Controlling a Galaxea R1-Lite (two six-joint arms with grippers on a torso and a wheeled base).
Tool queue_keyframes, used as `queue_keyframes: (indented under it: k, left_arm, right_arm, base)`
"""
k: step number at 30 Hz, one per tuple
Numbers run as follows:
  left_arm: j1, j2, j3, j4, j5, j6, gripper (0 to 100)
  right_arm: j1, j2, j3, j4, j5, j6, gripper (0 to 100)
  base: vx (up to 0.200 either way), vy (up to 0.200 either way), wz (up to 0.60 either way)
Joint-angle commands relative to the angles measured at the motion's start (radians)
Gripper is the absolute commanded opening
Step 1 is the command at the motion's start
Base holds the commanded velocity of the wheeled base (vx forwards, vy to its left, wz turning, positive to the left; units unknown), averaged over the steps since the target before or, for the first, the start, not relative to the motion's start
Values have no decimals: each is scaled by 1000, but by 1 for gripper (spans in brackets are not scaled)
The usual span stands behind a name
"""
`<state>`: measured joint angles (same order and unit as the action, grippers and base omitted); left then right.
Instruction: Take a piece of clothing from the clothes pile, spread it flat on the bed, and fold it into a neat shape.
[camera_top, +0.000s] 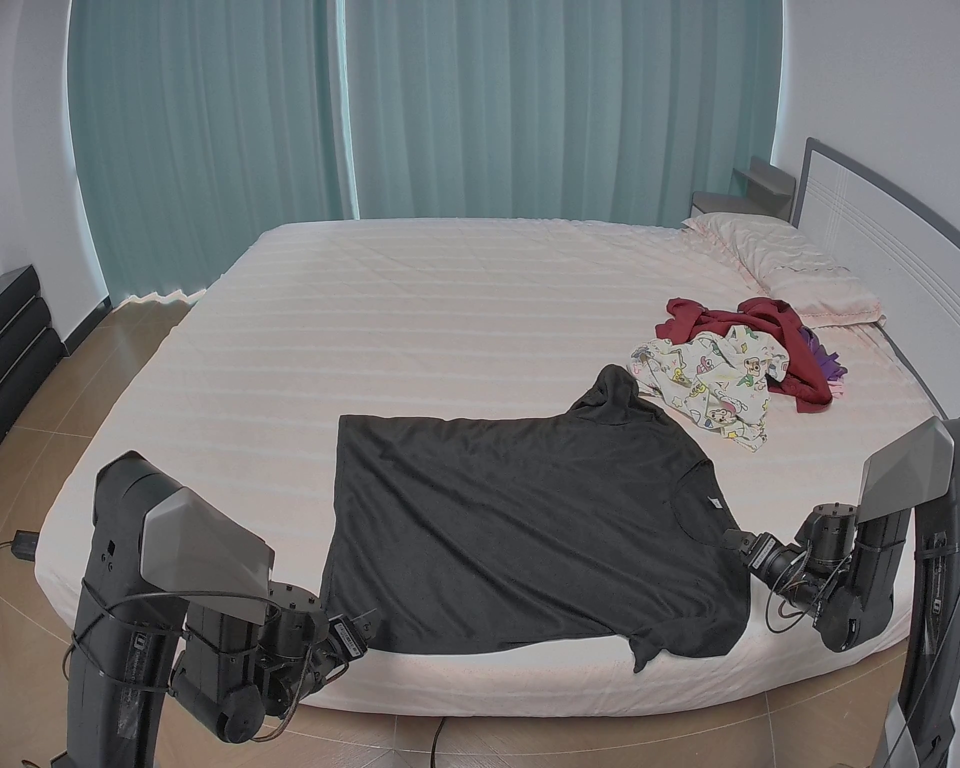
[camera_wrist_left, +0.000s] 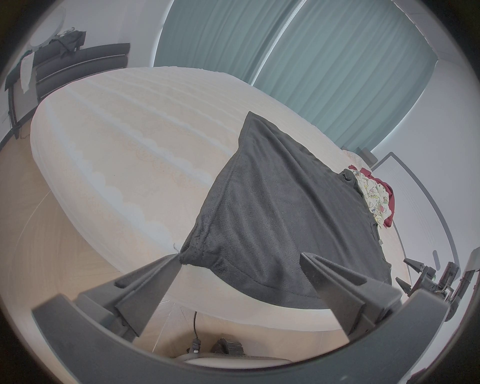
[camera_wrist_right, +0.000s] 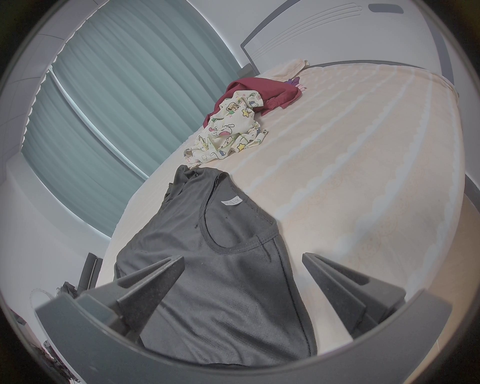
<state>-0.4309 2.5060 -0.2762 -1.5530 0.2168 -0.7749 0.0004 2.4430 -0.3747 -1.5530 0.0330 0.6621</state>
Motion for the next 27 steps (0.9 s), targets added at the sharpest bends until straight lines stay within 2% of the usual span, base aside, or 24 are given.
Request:
queue_keyframes:
  k: [1, 3, 4, 9, 14, 16, 22, 24, 27]
  left_arm:
    - [3, 17, -11, -18, -1, 11, 100]
    - [3, 17, -9, -18, -1, 14, 100]
    - [3, 17, -9, -18, -1, 14, 0]
    - [4, 17, 0, -18, 7, 13, 0]
    - [3, 16, 17, -18, 92, 25, 0]
    - [3, 16, 20, -18, 102, 43, 0]
    - [32, 28, 51, -18, 108, 114, 0]
    - [38, 30, 54, -18, 110, 118, 0]
    - [40, 28, 80, -18, 110, 128, 0]
  right_arm:
    - [9, 1, 13, -12, 4, -6, 100]
    - [13, -4, 34, -12, 13, -18, 100]
    - [16, -4, 40, -12, 16, -24, 100]
    - [20, 7, 54, -10, 33, -58, 100]
    - [21, 21, 85, -10, 51, -95, 100]
    - [21, 19, 97, -10, 68, -110, 100]
    - [7, 45, 122, 4, 74, -174, 100]
    - [4, 74, 126, -10, 74, -216, 100]
    - [0, 88, 114, -10, 76, -228, 100]
  base:
    - [0, 0, 0]
    - [0, 0, 0]
    - [0, 0, 0]
    - [0, 0, 0]
    - [0, 0, 0]
    - [0, 0, 0]
    - [0, 0, 0]
    - [0, 0, 0]
    - [0, 0, 0]
